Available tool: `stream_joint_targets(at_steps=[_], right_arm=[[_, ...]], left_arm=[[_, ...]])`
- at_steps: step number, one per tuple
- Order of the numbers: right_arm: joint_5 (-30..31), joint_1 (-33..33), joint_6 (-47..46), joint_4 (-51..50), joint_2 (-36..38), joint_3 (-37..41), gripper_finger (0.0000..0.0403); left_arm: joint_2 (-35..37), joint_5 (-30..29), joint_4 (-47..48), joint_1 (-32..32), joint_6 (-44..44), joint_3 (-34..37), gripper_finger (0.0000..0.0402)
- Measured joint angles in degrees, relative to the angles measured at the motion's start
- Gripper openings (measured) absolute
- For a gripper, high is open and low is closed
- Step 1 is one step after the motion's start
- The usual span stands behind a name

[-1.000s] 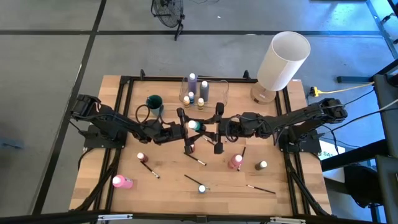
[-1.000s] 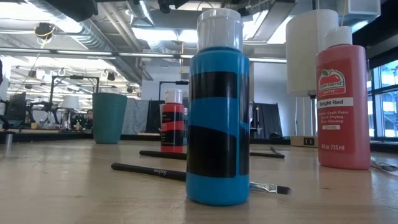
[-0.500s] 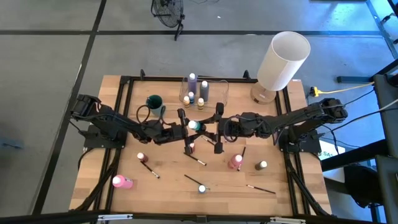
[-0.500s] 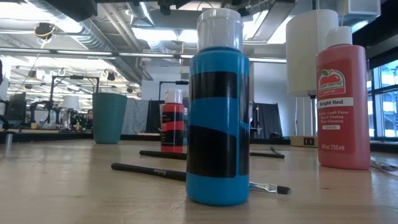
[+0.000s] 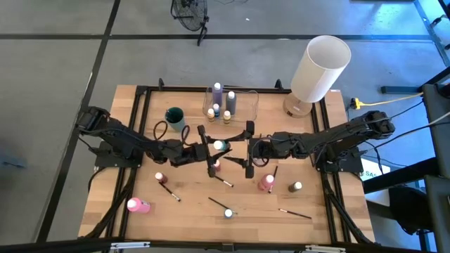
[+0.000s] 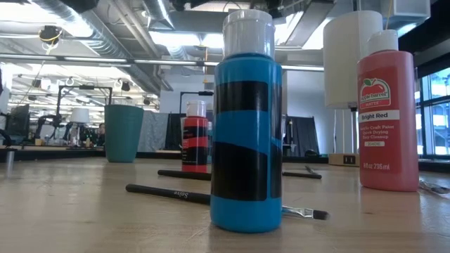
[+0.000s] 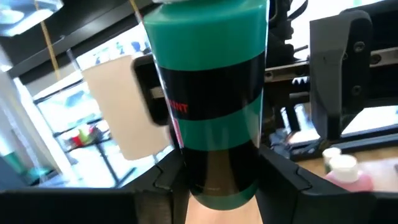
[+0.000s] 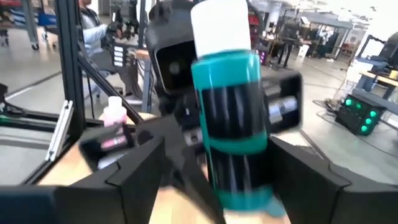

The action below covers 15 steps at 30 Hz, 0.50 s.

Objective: Pick & Place Paint Supplies
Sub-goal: Put the green paint bottle into the transparent bin

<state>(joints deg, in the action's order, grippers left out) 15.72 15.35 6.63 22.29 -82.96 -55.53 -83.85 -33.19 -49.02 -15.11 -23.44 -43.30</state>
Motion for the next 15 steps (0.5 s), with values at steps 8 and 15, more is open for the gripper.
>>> stream_joint_targets(at_steps=[8, 15], right_arm=[[5.1, 1.78, 1.4, -2.43, 2.23, 0.04, 0.0284], [7.09, 2.33, 5.81, 1.28, 2.3, -0.02, 0.0279]], left_arm=[[8.19, -0.94, 18.82, -0.46, 8.75, -0.05, 0.0133], [13.23, 0.19, 36.51, 0.81, 17.72, 0.03, 0.0132]])
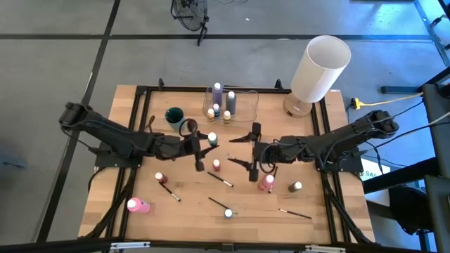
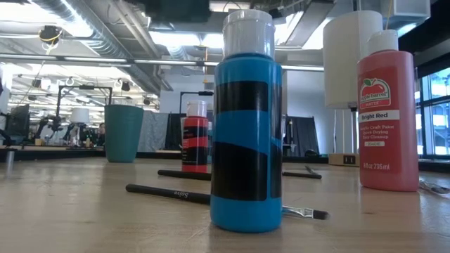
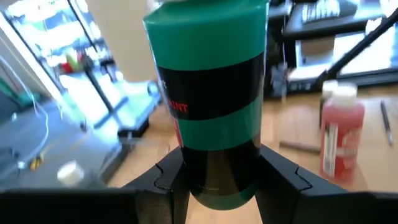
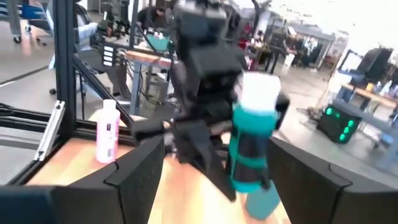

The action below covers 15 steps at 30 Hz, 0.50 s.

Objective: Pick & Place Paint Supplies
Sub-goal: Put the green paint bottle into the transparent bin

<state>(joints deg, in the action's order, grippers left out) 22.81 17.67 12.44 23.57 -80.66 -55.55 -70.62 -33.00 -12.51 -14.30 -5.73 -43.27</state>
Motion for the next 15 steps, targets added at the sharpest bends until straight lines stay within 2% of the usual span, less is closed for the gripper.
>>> stream_joint_targets(at_steps=[3, 6, 15], right_arm=[[3.13, -0.1, 1.33, 0.27, 0.0, -0.05, 0.0274], [3.75, -0.07, -1.1, -0.44, 0.0, -0.07, 0.0269], [-2.15, -1.16, -4.49, -3.88, 0.09, -0.18, 0.0253]], left_arm=[[0.71, 3.13, 4.7, 0.34, 1.87, 0.04, 0.0132], [0.7, 4.92, 9.01, 0.54, 2.19, -0.48, 0.0132], [-3.61, 5.99, 25.22, 0.47, 4.59, -7.04, 0.0132]])
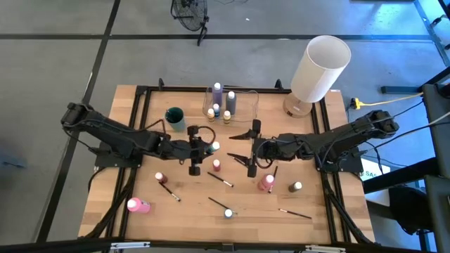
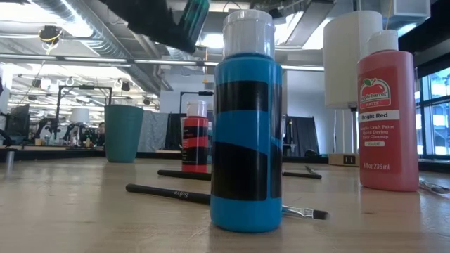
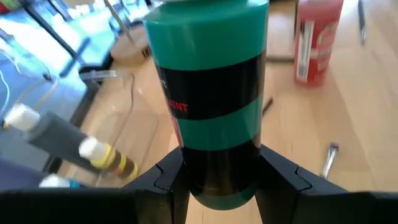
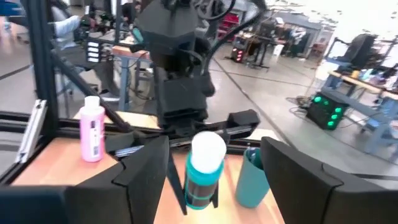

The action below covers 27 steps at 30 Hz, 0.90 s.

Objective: Pick & Place Paint Supplies
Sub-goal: Put the green paint bottle into the transparent bin

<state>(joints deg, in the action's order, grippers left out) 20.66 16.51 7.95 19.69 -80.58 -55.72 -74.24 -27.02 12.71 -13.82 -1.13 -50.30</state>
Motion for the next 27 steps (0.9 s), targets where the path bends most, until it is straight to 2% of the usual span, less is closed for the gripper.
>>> stream_joint_targets(at_steps=[6, 12, 14, 27], right_arm=[[-0.37, -0.59, -2.07, -5.1, 0.0, 0.0, 0.0252], [-1.01, -1.62, -3.22, -7.46, -0.94, -0.02, 0.0252], [-2.93, -2.07, -3.23, -7.39, -1.56, -0.07, 0.0252], [-6.25, -4.43, -3.68, -5.22, -4.02, -0.07, 0.0252]], left_arm=[[-2.49, 1.11, 8.32, -0.04, 2.1, -3.29, 0.0132], [-4.2, 1.11, 8.44, -0.04, 1.94, -5.04, 0.0133], [-4.61, 1.37, 8.45, -0.04, 1.93, -5.42, 0.0133], [-5.93, 1.67, 7.62, 0.07, 1.91, -5.53, 0.0134]])
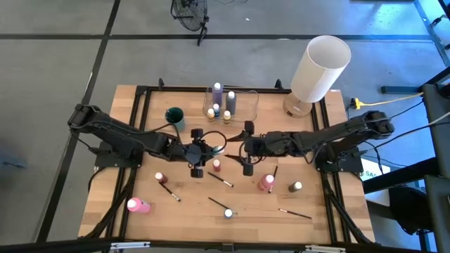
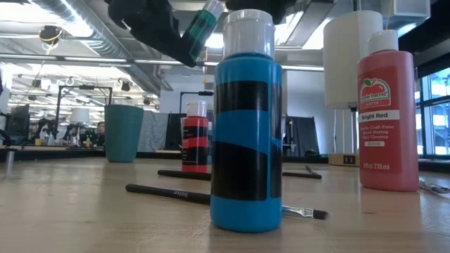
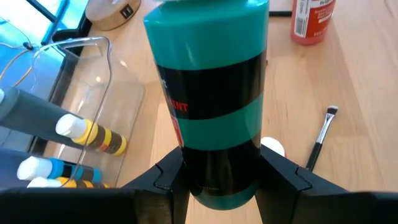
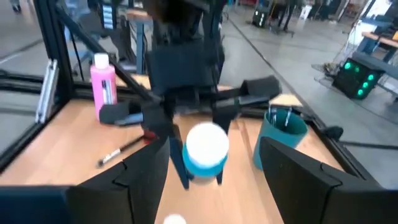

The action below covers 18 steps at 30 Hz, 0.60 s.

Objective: Pick & Place Paint Supplies
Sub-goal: Put the green paint bottle into the transparent bin

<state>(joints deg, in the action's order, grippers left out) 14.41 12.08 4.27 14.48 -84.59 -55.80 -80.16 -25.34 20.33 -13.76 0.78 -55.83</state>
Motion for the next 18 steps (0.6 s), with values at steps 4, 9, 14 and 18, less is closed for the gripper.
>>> stream_joint_targets(at_steps=[4, 9, 14, 18], right_arm=[[-3.91, -1.26, 0.05, 2.76, -1.75, -0.01, 0.0252], [-5.65, -2.02, 0.2, 4.25, -2.82, 0.01, 0.0252], [-7.31, -2.48, 0.2, 5.11, -3.16, 0.01, 0.0252], [-9.05, -3.14, 0.2, 7.65, -4.96, 0.01, 0.0252]], left_arm=[[-0.02, -0.14, -0.05, 0.0, 0.0, 0.02, 0.0134], [-0.02, -0.42, -0.16, 0.02, 0.0, 0.02, 0.0134], [-0.02, -0.46, -0.35, 0.02, 0.0, 0.02, 0.0134], [-0.02, -0.46, -0.89, 0.02, 0.0, 0.02, 0.0134]])
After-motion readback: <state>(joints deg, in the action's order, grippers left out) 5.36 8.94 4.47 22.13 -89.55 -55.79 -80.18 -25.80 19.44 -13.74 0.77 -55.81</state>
